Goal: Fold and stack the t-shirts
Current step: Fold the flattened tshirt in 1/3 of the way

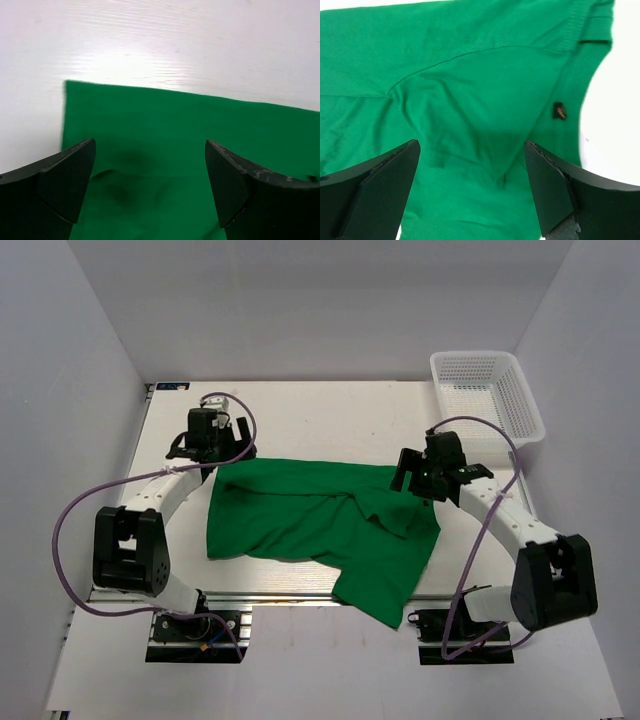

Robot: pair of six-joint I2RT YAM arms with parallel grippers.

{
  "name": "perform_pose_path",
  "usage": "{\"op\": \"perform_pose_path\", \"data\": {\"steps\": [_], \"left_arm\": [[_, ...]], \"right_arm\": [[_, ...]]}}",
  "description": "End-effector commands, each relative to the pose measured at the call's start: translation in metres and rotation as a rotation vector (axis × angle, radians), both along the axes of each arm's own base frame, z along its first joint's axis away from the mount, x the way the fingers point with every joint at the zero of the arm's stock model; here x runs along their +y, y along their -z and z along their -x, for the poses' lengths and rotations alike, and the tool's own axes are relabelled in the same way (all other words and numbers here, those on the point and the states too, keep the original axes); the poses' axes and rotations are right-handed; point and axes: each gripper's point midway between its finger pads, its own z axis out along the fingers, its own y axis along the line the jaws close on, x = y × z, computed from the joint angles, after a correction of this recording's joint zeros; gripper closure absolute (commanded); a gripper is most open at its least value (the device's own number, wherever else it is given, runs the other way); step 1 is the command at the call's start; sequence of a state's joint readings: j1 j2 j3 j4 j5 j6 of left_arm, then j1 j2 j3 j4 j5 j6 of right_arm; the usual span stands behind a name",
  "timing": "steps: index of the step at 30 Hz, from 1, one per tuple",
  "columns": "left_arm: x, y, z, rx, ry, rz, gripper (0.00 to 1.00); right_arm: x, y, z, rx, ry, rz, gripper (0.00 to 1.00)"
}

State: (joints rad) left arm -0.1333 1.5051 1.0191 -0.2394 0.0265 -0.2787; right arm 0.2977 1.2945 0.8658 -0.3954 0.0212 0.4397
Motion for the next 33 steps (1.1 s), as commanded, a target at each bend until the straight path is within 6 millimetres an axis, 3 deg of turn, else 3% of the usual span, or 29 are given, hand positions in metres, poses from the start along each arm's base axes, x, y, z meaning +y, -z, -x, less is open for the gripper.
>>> {"op": "perform_pose_path", "data": {"steps": [1, 4, 6, 9, 15, 23, 24, 26, 27, 29, 33], "left_arm": [[-0.039, 0.012, 0.000, -0.005, 0.191, 0.116, 0.00], [-0.045, 0.034, 0.000, 0.035, 0.219, 0.139, 0.00], [-0.044, 0.058, 0.008, 0.118, 0.207, 0.143, 0.00], [-0.029, 0.084, 0.027, 0.206, 0.142, 0.117, 0.00], [-0.002, 0.097, 0.052, 0.238, 0.042, 0.016, 0.00], [0.021, 0.103, 0.059, 0.264, -0.040, -0.062, 0.00], [0.021, 0.103, 0.059, 0.264, -0.040, -0.062, 0.00], [0.023, 0.107, 0.062, 0.273, -0.046, -0.070, 0.00], [0.023, 0.110, 0.063, 0.284, -0.052, -0.065, 0.00], [0.020, 0.111, 0.056, 0.281, -0.044, -0.056, 0.00], [0.015, 0.114, 0.035, 0.281, -0.053, -0.035, 0.00]], "right_arm": [[0.015, 0.004, -0.016, 0.006, -0.046, -0.034, 0.10], [0.016, 0.020, -0.020, 0.045, -0.041, -0.025, 0.10], [0.017, 0.029, -0.020, 0.073, -0.034, -0.024, 0.10], [0.009, 0.045, -0.016, 0.118, 0.010, -0.001, 0.10], [-0.009, 0.062, -0.017, 0.157, 0.103, 0.064, 0.10], [-0.017, 0.083, -0.029, 0.209, 0.141, 0.103, 0.10], [-0.021, 0.094, -0.029, 0.235, 0.149, 0.127, 0.10], [-0.021, 0.091, -0.041, 0.230, 0.156, 0.133, 0.10], [-0.022, 0.105, -0.039, 0.271, 0.156, 0.146, 0.10], [-0.018, 0.099, -0.057, 0.241, 0.156, 0.139, 0.10], [-0.017, 0.112, -0.087, 0.246, 0.155, 0.160, 0.10]]}}
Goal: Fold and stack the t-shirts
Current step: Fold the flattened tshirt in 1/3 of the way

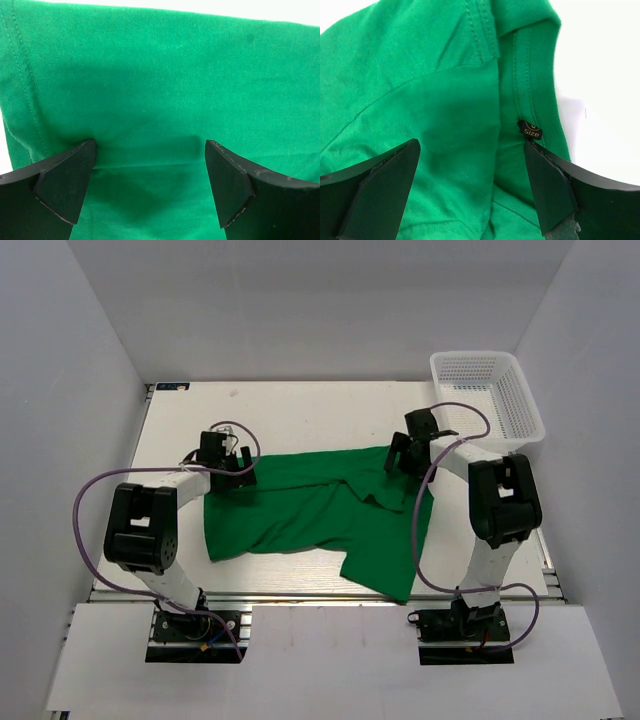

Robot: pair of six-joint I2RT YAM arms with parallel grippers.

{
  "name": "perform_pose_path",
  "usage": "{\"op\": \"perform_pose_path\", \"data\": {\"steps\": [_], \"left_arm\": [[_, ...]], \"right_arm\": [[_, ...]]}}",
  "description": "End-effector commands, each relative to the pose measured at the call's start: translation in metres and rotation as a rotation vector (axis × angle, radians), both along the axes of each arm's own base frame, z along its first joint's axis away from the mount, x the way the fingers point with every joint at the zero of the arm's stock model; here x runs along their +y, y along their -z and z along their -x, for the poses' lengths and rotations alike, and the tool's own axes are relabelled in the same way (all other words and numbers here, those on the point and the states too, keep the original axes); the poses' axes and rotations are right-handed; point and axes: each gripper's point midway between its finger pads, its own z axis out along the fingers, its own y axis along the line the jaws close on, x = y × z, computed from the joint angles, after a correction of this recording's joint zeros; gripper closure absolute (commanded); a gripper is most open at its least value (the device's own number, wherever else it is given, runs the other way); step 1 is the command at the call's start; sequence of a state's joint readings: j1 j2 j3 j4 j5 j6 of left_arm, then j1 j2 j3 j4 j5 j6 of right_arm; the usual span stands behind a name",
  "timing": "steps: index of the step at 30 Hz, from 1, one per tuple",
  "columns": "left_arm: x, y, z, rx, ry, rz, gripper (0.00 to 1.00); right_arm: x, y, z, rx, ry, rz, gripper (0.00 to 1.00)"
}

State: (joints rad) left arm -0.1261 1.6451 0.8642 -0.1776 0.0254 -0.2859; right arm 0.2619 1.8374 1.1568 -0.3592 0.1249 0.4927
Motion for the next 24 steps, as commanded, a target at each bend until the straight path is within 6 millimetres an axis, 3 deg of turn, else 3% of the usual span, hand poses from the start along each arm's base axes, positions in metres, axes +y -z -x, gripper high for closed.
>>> {"op": "perform_pose_path", "data": {"steps": [1, 3, 5, 6, 8, 13, 14, 16, 17, 19, 20, 21, 22, 24], "left_arm": [[0.005, 0.005, -0.017, 0.024, -0.039, -0.010, 0.00], [0.004, 0.014, -0.026, 0.048, -0.039, -0.013, 0.00], [0.002, 0.007, -0.045, 0.021, -0.039, -0.010, 0.00], [0.002, 0.007, -0.051, 0.016, -0.039, -0.009, 0.00], [0.004, 0.002, -0.069, -0.003, -0.055, -0.027, 0.00], [0.007, -0.022, -0.090, -0.021, -0.047, -0.040, 0.00], [0.006, -0.033, -0.094, -0.056, -0.033, -0.036, 0.00], [0.005, -0.061, -0.101, -0.125, -0.034, -0.028, 0.00], [0.005, -0.069, -0.101, -0.144, -0.027, -0.032, 0.00], [0.005, -0.098, -0.101, -0.208, -0.029, -0.024, 0.00], [0.004, -0.110, -0.101, -0.233, -0.023, -0.014, 0.00], [0.005, -0.109, -0.091, -0.221, -0.023, -0.016, 0.00], [0.002, -0.128, -0.083, -0.258, -0.007, -0.018, 0.00], [0.004, -0.127, -0.060, -0.251, -0.017, -0.008, 0.00]], "right_arm": [[-0.010, 0.028, -0.020, 0.053, 0.015, 0.050, 0.10], [-0.008, 0.018, -0.044, 0.018, 0.017, 0.041, 0.10], [-0.007, 0.021, -0.059, 0.026, -0.003, 0.046, 0.10], [-0.006, 0.011, -0.074, -0.010, 0.002, 0.041, 0.10], [-0.003, 0.010, -0.087, -0.021, -0.030, 0.041, 0.10], [0.002, -0.029, -0.113, -0.111, -0.074, 0.038, 0.10], [0.003, -0.050, -0.117, -0.161, -0.101, 0.035, 0.10], [0.011, -0.060, -0.114, -0.184, -0.138, 0.020, 0.10], [0.012, -0.087, -0.116, -0.249, -0.161, 0.016, 0.10], [0.015, -0.090, -0.109, -0.264, -0.181, 0.004, 0.10], [0.017, -0.117, -0.107, -0.325, -0.199, -0.005, 0.10], [0.019, -0.115, -0.099, -0.323, -0.211, -0.013, 0.10], [0.020, -0.130, -0.095, -0.356, -0.227, -0.015, 0.10], [0.019, -0.151, -0.084, -0.406, -0.236, -0.023, 0.10]]}}
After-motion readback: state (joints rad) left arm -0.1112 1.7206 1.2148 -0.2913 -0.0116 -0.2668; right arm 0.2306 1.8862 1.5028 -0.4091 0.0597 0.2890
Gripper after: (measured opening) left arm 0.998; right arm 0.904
